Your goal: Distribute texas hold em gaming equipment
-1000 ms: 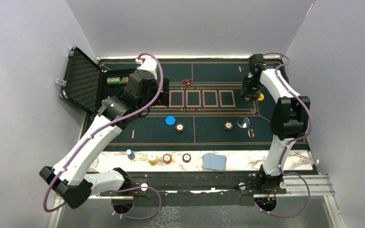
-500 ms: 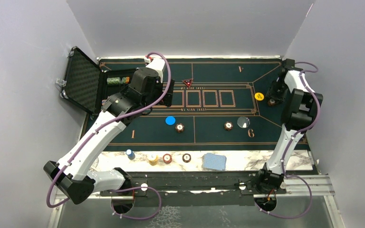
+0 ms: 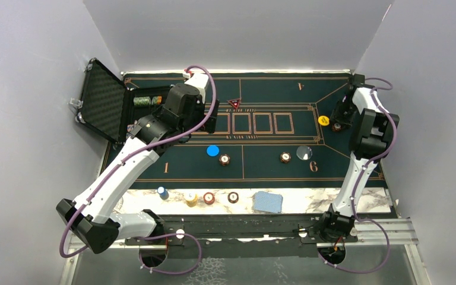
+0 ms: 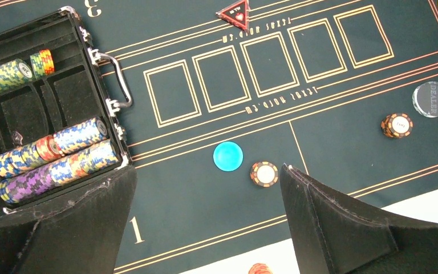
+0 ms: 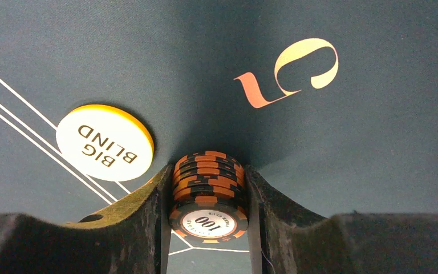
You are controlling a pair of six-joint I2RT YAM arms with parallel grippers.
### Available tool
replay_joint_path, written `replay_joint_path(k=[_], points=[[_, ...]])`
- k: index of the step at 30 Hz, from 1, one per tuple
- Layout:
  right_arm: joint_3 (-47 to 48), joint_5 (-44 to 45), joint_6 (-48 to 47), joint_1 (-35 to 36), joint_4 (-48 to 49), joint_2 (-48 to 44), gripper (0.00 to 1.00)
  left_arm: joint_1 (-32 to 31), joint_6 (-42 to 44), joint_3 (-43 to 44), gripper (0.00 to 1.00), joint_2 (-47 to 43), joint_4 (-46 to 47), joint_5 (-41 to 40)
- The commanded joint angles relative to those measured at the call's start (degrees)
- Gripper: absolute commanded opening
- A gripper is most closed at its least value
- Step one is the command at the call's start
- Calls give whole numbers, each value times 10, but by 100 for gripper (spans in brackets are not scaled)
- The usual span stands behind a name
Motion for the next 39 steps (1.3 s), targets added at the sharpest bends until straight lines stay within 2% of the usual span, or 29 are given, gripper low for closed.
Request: replay_joint_path(k=[1, 6, 10, 15, 19, 22, 25, 27, 33, 36, 39], points=[[-27, -5, -2, 1, 14, 20, 47, 2, 3, 21, 99, 4, 6, 16], [-5, 3, -8, 1, 1, 16, 59, 3, 3, 34, 99, 13, 1, 52], [57, 14, 0, 2, -43, 11, 64, 3, -14, 39, 99, 15, -12, 82], [148, 26, 4, 11, -119, -71, 77, 3, -38, 31, 99, 2, -31, 119], [18, -60, 6, 81, -71, -203, 81, 3, -83, -4, 99, -8, -57, 160], [-90, -103, 5, 189, -25, -272, 82, 2, -126, -21, 99, -6, -97, 177], [-144, -139, 21, 303, -7, -307, 82, 1, -147, -52, 94, 10, -128, 212], [-173, -163, 18, 353, 15, -331, 82, -11, -149, -78, 91, 21, -133, 216], [-231, -180, 15, 373, 25, -428, 82, -60, -101, -106, 88, 52, -165, 168], [-277, -233, -22, 375, 42, -473, 84, -76, -117, -112, 83, 37, -178, 141], [-308, -253, -45, 405, 51, -487, 86, -64, -183, -86, 91, -19, -169, 113]])
